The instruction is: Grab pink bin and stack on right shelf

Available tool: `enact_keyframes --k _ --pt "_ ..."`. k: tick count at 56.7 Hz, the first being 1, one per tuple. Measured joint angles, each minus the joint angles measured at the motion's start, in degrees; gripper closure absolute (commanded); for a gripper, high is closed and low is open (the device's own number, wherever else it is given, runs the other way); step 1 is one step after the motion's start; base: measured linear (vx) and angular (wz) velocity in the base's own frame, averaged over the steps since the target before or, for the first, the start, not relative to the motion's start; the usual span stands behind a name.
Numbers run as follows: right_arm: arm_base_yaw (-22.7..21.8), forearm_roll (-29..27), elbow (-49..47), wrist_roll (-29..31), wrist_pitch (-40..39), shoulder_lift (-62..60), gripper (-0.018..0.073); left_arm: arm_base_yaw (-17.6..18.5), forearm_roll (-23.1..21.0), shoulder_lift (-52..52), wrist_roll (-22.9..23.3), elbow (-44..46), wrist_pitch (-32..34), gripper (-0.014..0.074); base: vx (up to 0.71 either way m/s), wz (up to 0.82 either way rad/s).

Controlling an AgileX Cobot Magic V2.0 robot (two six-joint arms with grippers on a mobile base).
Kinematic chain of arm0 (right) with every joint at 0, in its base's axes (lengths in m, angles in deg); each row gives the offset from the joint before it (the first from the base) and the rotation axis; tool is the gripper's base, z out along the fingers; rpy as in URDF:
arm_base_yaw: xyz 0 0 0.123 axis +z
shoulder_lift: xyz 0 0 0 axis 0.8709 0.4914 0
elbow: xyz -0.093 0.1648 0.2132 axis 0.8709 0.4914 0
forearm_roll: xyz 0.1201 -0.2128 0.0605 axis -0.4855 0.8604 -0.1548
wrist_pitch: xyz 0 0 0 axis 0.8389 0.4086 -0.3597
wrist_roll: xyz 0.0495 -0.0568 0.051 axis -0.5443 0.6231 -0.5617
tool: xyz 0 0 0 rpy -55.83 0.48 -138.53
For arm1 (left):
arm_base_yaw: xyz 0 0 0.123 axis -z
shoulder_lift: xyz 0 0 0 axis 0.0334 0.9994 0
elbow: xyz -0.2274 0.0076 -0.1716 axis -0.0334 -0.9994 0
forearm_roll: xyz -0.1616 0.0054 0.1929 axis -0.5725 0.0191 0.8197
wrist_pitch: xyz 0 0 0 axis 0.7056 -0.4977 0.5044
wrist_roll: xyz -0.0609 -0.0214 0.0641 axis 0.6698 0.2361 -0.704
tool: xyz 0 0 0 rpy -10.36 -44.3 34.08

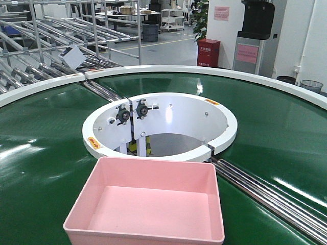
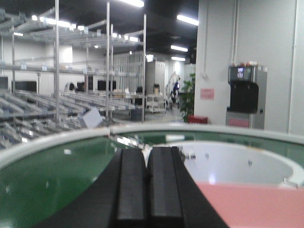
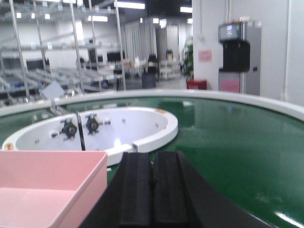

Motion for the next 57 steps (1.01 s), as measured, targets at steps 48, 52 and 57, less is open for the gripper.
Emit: enact_keyframes --k 48,52,57 --pt "0.1 -3.4 -21.8 -0.9 7.5 48.7 0.0093 0.9 0.2 51.8 -0.7 17.7 -8.1 0.0179 0.00 0.00" --pt "1.4 -3.5 -26.5 -0.8 12.4 53.1 0.0092 2.4 0.2 56.0 -1.9 23.5 -11.6 0.0179 0.00 0.00" --pt "4.4 -3.5 -33.9 -0.4 18.3 59.4 0.0092 4.8 0.2 61.9 -3.4 31.5 -15.5 0.0179 0.00 0.00"
